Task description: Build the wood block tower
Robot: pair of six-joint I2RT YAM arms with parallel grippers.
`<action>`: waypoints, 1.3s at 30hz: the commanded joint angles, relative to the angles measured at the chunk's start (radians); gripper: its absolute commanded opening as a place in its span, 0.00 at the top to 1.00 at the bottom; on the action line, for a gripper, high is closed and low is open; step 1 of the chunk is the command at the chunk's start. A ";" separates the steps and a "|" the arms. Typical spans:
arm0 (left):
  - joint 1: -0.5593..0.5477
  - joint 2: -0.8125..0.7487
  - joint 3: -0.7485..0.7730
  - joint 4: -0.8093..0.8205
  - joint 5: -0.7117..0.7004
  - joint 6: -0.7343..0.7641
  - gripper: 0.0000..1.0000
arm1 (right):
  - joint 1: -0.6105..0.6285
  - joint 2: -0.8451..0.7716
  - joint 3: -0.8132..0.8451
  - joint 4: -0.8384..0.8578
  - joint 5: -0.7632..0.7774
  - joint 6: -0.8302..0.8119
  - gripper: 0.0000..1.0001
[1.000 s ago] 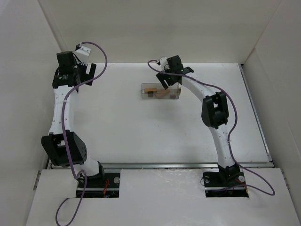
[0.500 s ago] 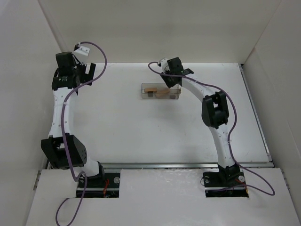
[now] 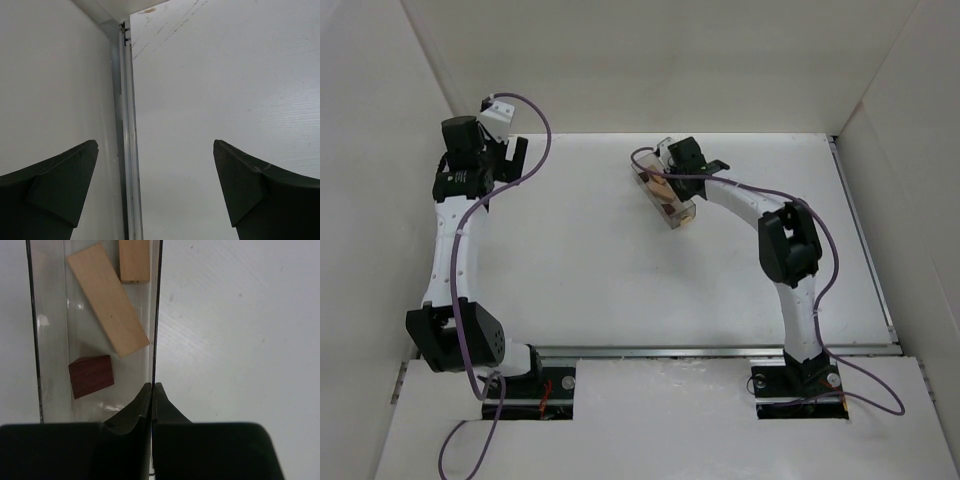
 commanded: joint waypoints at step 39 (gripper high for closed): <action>-0.028 -0.093 -0.043 0.012 0.015 -0.021 0.00 | 0.139 -0.051 -0.097 -0.154 1.077 0.263 1.00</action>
